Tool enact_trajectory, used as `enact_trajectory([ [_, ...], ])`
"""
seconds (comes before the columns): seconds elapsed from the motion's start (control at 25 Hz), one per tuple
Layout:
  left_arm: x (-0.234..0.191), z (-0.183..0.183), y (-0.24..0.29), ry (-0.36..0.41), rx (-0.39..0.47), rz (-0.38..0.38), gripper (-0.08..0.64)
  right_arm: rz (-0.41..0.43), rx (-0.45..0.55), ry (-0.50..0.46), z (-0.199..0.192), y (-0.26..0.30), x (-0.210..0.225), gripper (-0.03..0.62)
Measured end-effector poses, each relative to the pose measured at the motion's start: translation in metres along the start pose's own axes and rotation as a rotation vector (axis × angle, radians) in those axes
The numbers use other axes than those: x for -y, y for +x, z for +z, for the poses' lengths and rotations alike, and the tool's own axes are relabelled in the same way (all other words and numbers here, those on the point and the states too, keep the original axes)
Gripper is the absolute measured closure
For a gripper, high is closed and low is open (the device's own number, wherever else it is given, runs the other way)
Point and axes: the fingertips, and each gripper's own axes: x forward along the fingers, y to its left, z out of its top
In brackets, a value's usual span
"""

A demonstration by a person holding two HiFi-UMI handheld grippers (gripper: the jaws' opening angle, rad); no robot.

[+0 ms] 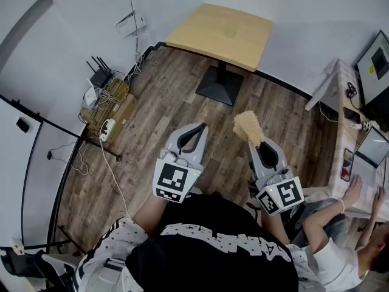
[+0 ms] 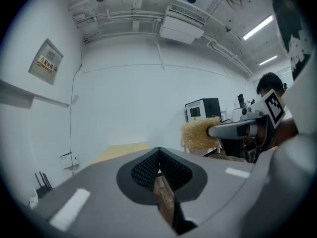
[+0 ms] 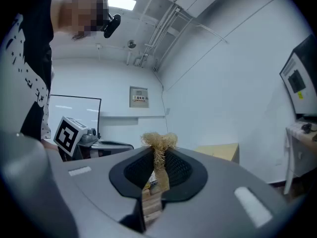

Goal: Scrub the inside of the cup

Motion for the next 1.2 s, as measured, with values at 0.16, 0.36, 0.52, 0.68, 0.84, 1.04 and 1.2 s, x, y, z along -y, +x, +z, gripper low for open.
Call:
enact_trajectory([
  [0.16,0.008,0.001,-0.002,0.000,-0.004,0.001,0.558,0.009,0.013,0.017,0.000,-0.007,0.002,0.530],
  [0.36,0.006,-0.002,-0.008,0.002,-0.014,0.006,0.558,0.016,0.025,0.045,-0.003,-0.005,-0.001,0.528],
  [0.52,0.001,-0.011,-0.009,-0.026,-0.031,0.013,0.558,0.022,0.001,0.052,-0.012,-0.002,-0.004,0.526],
  [0.68,-0.001,-0.013,0.009,-0.010,-0.037,-0.008,0.558,-0.003,-0.012,0.045,-0.015,0.003,0.008,0.526],
  [0.84,-0.009,-0.010,0.031,-0.017,-0.007,-0.034,0.558,-0.036,-0.019,0.048,-0.014,0.016,0.025,0.525],
  [1.04,-0.029,-0.005,0.063,-0.039,0.022,-0.060,0.558,-0.063,-0.016,0.034,-0.008,0.040,0.043,0.525],
  [1.2,-0.043,-0.007,0.090,-0.055,0.032,-0.083,0.558,-0.092,-0.030,0.028,-0.010,0.058,0.060,0.525],
])
